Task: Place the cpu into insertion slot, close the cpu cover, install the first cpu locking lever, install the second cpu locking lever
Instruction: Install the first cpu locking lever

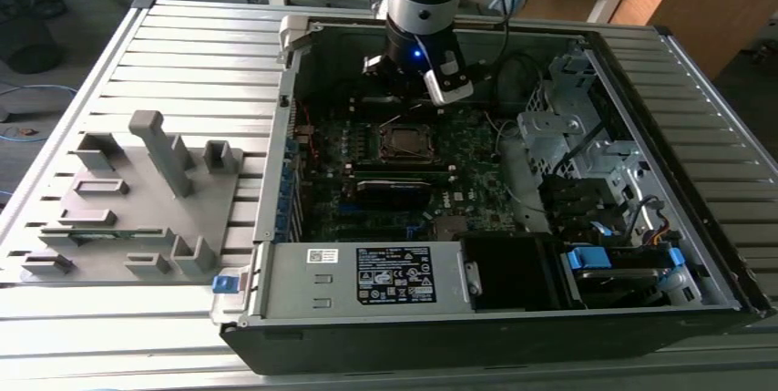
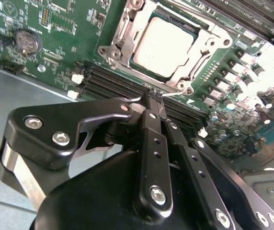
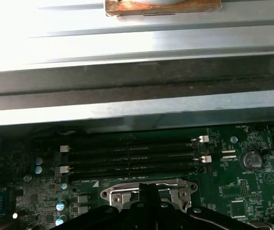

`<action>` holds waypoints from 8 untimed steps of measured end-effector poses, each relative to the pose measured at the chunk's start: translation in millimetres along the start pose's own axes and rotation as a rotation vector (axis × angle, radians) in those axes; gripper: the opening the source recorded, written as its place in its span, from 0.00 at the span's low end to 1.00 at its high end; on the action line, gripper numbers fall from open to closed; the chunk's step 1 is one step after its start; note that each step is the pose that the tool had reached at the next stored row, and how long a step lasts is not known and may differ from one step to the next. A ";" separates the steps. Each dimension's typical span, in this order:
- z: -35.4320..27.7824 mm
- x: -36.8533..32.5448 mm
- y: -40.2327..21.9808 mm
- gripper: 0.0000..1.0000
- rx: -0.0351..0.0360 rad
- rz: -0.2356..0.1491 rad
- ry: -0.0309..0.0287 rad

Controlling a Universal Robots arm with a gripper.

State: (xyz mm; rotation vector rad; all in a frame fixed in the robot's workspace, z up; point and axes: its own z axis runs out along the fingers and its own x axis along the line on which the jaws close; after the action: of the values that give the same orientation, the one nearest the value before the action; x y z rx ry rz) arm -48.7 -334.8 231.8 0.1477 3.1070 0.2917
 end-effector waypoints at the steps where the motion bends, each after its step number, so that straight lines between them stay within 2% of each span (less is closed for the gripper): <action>1: 0.4 -0.2 -0.1 0.11 0.0001 0.010 -0.0019; 3: 0.9 -0.3 -0.2 0.11 0.0005 0.032 -0.0060; 6: 1.2 -0.3 0.2 0.11 0.0002 0.037 -0.0070; 7: 1.2 -0.3 0.2 0.11 -0.0019 0.037 -0.0067; 8: 1.3 -0.3 0.2 0.11 -0.0089 0.037 -0.0061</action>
State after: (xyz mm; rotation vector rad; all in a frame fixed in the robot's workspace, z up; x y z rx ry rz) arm -48.3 -334.4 230.6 0.2063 3.0993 0.3052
